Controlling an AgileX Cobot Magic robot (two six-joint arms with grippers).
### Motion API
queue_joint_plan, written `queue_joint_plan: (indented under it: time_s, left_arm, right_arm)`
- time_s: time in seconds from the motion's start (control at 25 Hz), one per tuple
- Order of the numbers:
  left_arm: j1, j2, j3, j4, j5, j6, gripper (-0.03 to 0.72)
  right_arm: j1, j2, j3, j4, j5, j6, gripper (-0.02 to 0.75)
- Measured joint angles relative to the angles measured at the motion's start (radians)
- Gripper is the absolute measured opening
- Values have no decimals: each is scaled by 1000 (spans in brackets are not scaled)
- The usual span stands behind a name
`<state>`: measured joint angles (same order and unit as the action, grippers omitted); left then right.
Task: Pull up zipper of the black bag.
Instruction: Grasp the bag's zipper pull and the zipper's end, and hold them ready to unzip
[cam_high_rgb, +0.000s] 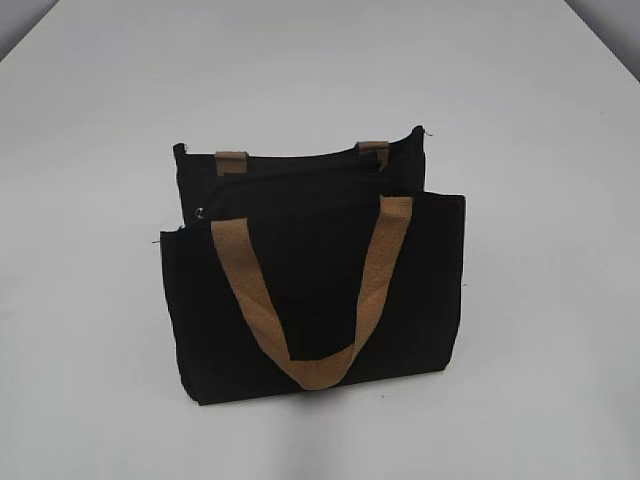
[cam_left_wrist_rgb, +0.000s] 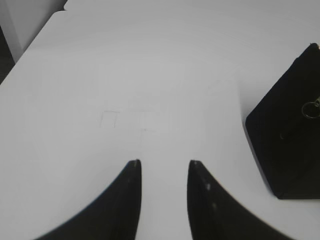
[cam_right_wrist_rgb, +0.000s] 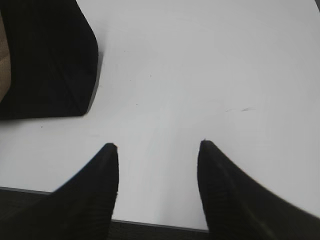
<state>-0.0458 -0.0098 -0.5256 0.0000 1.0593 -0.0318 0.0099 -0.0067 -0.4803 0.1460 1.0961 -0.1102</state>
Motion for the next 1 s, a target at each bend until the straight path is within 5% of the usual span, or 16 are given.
queue_joint_plan:
  time_s: [1.0]
  left_arm:
    - [0, 0, 0, 0, 0, 0, 240]
  right_arm:
    - [0, 0, 0, 0, 0, 0, 400]
